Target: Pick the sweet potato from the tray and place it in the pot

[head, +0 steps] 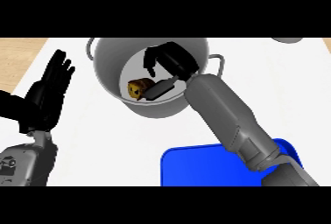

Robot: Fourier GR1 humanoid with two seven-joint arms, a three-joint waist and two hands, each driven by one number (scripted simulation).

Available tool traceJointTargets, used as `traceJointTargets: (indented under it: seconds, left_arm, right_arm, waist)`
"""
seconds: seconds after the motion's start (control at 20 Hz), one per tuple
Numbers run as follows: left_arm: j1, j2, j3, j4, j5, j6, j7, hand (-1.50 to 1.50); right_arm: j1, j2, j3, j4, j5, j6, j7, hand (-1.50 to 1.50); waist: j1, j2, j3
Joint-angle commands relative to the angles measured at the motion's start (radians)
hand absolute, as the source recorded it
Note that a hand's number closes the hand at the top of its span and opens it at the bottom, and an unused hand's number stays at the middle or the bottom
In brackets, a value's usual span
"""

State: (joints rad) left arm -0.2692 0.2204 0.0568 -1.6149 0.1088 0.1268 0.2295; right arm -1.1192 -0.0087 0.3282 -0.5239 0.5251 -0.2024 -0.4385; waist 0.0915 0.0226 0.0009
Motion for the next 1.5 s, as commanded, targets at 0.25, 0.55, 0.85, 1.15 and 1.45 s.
traceJointTargets:
  seconds: [0.25, 0.55, 0.85, 1.15, 1.45]
  left_arm:
    - [-0.032, -0.026, -0.037, 0.024, -0.021, 0.0, -0.012, 0.0]
    - [-0.004, -0.028, -0.028, 0.017, -0.017, 0.002, -0.021, 0.0]
    - [-0.031, -0.015, -0.014, 0.024, -0.007, -0.007, 0.002, 0.0]
    - [-0.002, -0.014, -0.017, -0.022, -0.023, 0.009, 0.008, 0.0]
    - [-0.032, -0.021, -0.015, 0.0, -0.011, -0.004, -0.01, 0.0]
  right_arm:
    - [-0.022, 0.007, 0.002, 0.161, -0.171, 0.213, -0.105, -1.5]
    - [-0.045, 0.007, -0.158, 0.173, -0.385, 0.362, -0.185, -1.5]
    - [-0.133, 0.008, -0.26, 0.275, -0.478, 0.449, -0.151, -1.5]
    - [-0.12, -0.133, -0.289, 0.345, -0.479, 0.608, -0.248, -1.5]
    - [-0.168, -0.225, -0.296, 0.379, -0.477, 0.7, -0.262, -1.5]
  waist:
    - [0.046, 0.02, -0.001]
    - [0.038, 0.017, 0.0]
    - [0.02, 0.016, 0.0]
    - [0.011, 0.016, 0.001]
    - [0.02, 0.027, 0.0]
